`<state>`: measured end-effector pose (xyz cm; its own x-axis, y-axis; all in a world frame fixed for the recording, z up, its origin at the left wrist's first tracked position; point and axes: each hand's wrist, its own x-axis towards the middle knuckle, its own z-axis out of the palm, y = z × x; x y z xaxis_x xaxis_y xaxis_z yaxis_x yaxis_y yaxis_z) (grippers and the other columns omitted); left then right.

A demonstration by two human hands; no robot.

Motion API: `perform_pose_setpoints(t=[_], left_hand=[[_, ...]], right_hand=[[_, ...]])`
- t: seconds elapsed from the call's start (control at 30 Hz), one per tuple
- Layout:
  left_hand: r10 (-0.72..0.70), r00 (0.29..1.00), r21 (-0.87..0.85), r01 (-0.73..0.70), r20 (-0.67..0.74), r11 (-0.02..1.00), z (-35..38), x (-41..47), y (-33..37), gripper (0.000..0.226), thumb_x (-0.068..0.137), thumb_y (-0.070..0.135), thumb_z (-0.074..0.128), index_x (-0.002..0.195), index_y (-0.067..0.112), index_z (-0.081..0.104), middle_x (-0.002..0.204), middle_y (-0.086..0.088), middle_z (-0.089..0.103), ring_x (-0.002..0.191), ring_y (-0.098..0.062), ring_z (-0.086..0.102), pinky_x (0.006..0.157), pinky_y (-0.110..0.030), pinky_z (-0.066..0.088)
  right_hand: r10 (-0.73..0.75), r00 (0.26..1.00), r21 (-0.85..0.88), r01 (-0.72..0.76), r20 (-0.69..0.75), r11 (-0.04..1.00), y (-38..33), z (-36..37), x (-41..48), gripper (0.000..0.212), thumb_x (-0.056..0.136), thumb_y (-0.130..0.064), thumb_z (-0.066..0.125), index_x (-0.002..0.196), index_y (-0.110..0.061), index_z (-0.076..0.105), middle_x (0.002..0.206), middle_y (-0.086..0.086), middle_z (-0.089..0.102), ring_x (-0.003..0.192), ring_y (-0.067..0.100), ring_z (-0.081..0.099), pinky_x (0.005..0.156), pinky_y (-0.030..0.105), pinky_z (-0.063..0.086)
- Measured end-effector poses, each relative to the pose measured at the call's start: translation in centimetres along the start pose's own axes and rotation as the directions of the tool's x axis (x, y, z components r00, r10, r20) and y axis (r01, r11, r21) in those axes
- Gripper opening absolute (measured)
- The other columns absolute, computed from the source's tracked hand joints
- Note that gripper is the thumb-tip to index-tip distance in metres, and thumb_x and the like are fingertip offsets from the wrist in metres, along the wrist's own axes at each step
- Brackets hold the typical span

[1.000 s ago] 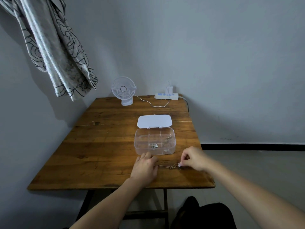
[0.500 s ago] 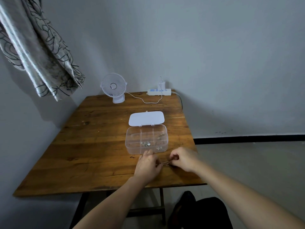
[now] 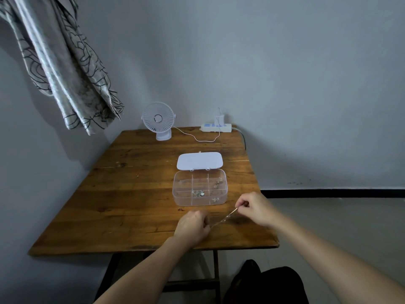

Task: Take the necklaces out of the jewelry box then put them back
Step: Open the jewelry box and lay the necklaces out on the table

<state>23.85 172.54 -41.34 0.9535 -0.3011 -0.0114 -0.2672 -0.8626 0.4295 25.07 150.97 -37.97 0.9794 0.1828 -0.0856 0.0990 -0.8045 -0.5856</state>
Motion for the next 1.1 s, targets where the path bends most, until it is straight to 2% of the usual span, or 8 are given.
perform_pose_setpoints(t=[0.07, 0.2, 0.4, 0.53, 0.7, 0.83, 0.97, 1.1], left_hand=[[-0.001, 1.000, 0.004, 0.001, -0.007, 1.000, -0.2, -0.7, -0.8, 0.004, 0.089, 0.026, 0.060, 0.091, 0.024, 0.059, 0.094, 0.004, 0.061, 0.083, -0.009, 0.058, 0.075, -0.024, 0.052], [-0.020, 0.999, -0.069, 0.018, -0.026, 0.997, -1.0, -1.4, -1.5, 0.020, 0.086, 0.027, 0.063, 0.105, 0.025, 0.057, 0.108, 0.004, 0.057, 0.098, -0.010, 0.055, 0.084, -0.027, 0.051], [-0.092, 0.994, -0.368, 0.062, -0.064, 0.928, -3.4, -1.2, -0.7, 0.057, 0.082, 0.029, 0.072, 0.133, 0.028, 0.046, 0.128, 0.007, 0.050, 0.111, -0.009, 0.049, 0.092, -0.025, 0.047], [-0.105, 0.994, -0.486, 0.085, -0.013, 0.870, -5.2, -1.1, -1.6, 0.064, 0.080, 0.031, 0.075, 0.135, 0.029, 0.044, 0.130, 0.008, 0.049, 0.116, -0.010, 0.047, 0.096, -0.027, 0.046], [-0.155, 0.983, -0.711, 0.177, 0.096, 0.681, -7.2, -2.3, -4.9, 0.041, 0.085, 0.018, 0.069, 0.124, 0.023, 0.057, 0.122, 0.005, 0.060, 0.110, -0.009, 0.056, 0.091, -0.026, 0.048], [-0.290, 0.957, -0.801, 0.168, -0.008, 0.574, -8.1, -4.4, -8.1, 0.011, 0.094, 0.013, 0.057, 0.100, 0.016, 0.066, 0.085, -0.001, 0.068, 0.074, -0.005, 0.066, 0.070, -0.021, 0.055], [-0.458, 0.871, -0.692, 0.221, -0.177, 0.687, -7.4, -6.1, -11.5, 0.016, 0.095, 0.015, 0.055, 0.096, 0.023, 0.069, 0.082, 0.008, 0.067, 0.072, -0.004, 0.063, 0.066, -0.021, 0.053], [-0.448, 0.830, -0.446, 0.279, -0.333, 0.850, -6.2, -7.0, -14.2, 0.013, 0.094, 0.021, 0.058, 0.096, 0.024, 0.070, 0.084, 0.014, 0.064, 0.074, 0.000, 0.058, 0.068, -0.015, 0.050]], right_hand=[[-0.011, 1.000, 0.059, 0.012, -0.019, 0.998, -1.1, -1.6, 0.0, 0.012, 0.090, -0.017, 0.059, 0.086, -0.022, 0.070, 0.084, -0.011, 0.064, 0.071, 0.003, 0.058, 0.062, 0.017, 0.043], [-0.045, 0.999, 0.179, 0.039, 0.028, 0.983, -3.9, -4.0, 0.6, 0.020, 0.091, -0.010, 0.059, 0.082, -0.024, 0.071, 0.080, 0.001, 0.068, 0.076, 0.025, 0.067, 0.062, 0.035, 0.057], [-0.133, 0.984, 0.383, 0.078, 0.118, 0.921, -9.8, -6.3, 1.4, 0.008, 0.087, -0.005, 0.066, 0.090, -0.009, 0.071, 0.071, 0.004, 0.071, 0.067, 0.013, 0.066, 0.062, 0.026, 0.053], [-0.185, 0.966, 0.424, 0.094, 0.181, 0.901, -13.5, -6.6, 2.7, 0.006, 0.086, -0.007, 0.067, 0.091, -0.005, 0.071, 0.072, 0.004, 0.069, 0.067, 0.013, 0.064, 0.058, 0.026, 0.051], [-0.246, 0.947, 0.435, 0.136, 0.207, 0.890, -17.7, -5.0, 5.5, 0.008, 0.086, -0.005, 0.067, 0.091, 0.000, 0.069, 0.074, 0.007, 0.068, 0.064, 0.012, 0.062, 0.053, 0.023, 0.048], [-0.223, 0.962, 0.397, 0.144, 0.160, 0.906, -19.7, -1.5, 9.0, 0.007, 0.084, 0.000, 0.067, 0.088, -0.006, 0.070, 0.072, 0.008, 0.069, 0.063, 0.013, 0.062, 0.054, 0.025, 0.049], [-0.180, 0.974, 0.247, 0.142, 0.139, 0.959, -20.6, 3.7, 12.8, 0.005, 0.086, -0.006, 0.067, 0.085, -0.010, 0.070, 0.071, 0.005, 0.068, 0.063, 0.013, 0.063, 0.053, 0.022, 0.049], [-0.186, 0.966, 0.113, 0.167, 0.180, 0.979, -20.7, 9.1, 16.1, 0.007, 0.089, -0.014, 0.065, 0.084, -0.016, 0.070, 0.083, 0.005, 0.069, 0.073, 0.015, 0.064, 0.060, 0.025, 0.049]])
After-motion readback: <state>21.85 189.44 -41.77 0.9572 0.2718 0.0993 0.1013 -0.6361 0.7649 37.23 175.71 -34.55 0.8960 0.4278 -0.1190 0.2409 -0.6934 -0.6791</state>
